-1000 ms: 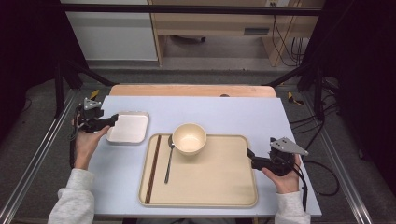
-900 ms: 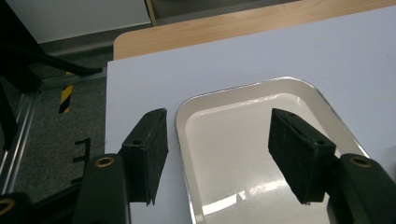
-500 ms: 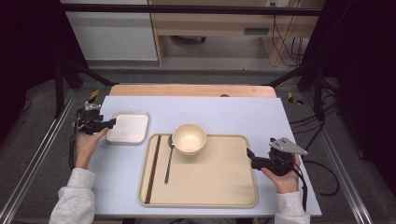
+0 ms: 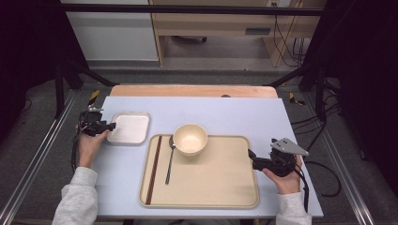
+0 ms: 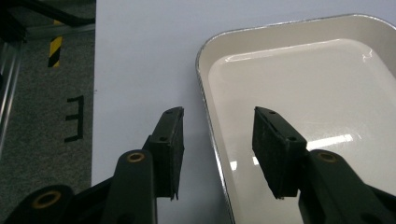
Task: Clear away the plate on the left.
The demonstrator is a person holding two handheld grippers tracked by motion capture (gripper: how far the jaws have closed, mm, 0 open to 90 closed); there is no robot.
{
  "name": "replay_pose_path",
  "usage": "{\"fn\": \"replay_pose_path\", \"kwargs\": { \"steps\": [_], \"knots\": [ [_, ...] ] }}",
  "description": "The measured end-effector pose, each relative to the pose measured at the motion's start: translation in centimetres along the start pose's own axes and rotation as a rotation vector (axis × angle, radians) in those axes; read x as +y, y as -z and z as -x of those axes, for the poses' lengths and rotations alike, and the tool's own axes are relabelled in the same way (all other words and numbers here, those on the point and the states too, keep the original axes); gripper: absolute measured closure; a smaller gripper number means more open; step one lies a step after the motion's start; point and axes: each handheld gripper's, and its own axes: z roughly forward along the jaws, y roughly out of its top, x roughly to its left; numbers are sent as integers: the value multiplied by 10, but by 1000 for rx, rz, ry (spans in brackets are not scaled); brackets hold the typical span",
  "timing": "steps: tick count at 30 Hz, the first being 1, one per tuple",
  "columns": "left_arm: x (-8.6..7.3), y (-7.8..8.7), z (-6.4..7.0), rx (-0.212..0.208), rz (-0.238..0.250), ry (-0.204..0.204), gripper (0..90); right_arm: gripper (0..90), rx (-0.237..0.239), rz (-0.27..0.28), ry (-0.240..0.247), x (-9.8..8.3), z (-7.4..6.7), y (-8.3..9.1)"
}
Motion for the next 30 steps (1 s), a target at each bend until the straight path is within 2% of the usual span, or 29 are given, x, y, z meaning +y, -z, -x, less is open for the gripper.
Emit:
{"fn": "replay_pose_path", "kwargs": {
  "steps": [4,8,14,20,25,30],
  "knots": [
    [-2,-6,-1,-15,-28,6,576,56,0,-1,1,0,0,0],
    [-1,-9,1,-15,-33,2,615,56,1,-1,1,0,0,-1],
    [-1,-11,1,-20,-39,22,688,57,2,-2,-1,0,0,0],
    [-2,-10,-2,-14,-46,69,808,57,2,-1,1,0,-1,0],
    [-2,-10,-3,-21,-50,102,824,58,3,-4,0,0,-1,0],
    [0,-4,-3,-27,-22,117,840,58,0,-5,4,0,0,-1]
  ]
}}
